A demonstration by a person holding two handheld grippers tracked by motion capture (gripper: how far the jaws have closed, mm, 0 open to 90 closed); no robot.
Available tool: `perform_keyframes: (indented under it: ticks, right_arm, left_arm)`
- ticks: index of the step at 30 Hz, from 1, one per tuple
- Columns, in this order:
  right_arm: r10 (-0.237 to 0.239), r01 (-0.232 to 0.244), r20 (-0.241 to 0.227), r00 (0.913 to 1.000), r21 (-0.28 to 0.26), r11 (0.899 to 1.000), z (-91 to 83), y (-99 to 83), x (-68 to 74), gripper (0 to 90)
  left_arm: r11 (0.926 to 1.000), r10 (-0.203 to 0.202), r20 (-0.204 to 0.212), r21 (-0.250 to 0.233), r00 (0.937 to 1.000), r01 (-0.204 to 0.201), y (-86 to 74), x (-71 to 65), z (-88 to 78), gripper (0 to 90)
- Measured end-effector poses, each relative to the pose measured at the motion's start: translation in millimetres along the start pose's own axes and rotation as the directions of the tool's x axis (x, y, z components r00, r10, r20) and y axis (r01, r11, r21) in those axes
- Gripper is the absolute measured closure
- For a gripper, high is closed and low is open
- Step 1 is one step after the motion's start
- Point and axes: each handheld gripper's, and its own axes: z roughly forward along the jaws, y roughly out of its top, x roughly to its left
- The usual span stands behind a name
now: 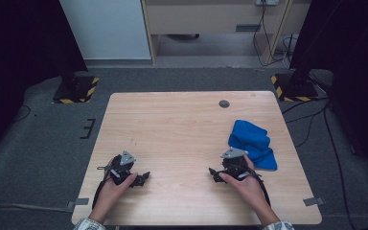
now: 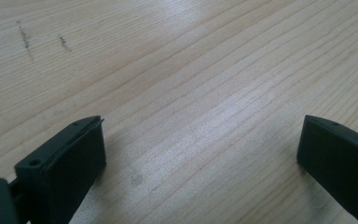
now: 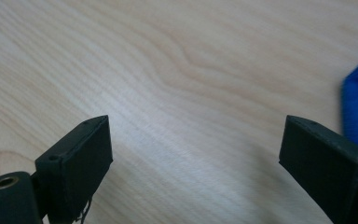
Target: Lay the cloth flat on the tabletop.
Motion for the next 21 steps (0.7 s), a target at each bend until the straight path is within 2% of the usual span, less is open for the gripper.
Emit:
perform_keyframes:
  ticks: [5, 9, 15, 21]
  right_arm:
    - [-0.012, 0.012, 0.018, 0.9998, -0.022, 1.0, -12.4, 7.9, -9.1, 10.3]
    - [-0.026, 0.028, 0.05, 0.9984, -0.041, 0.999, -33.6, 26.3, -29.3, 10.5]
    - [-0.014, 0.02, 0.1, 0.9949, -0.055, 0.998, -59.7, 51.0, -62.4, 11.0]
    - [0.015, -0.007, 0.125, 0.9921, -0.066, 0.998, -74.0, 64.1, -87.2, 15.2]
  left_arm:
    - [1.0, 0.001, 0.0, 0.002, 1.0, -0.001, -0.8, -0.7, -1.0, 0.3]
    - [1.0, 0.001, 0.0, 0.002, 1.0, -0.001, -0.9, -0.8, -1.1, 0.3]
    - [1.0, 0.001, 0.0, 0.002, 1.0, -0.001, -0.9, -0.8, -1.1, 0.3]
    - [1.0, 0.001, 0.0, 0.002, 1.0, -0.001, -0.9, -0.8, -1.1, 0.3]
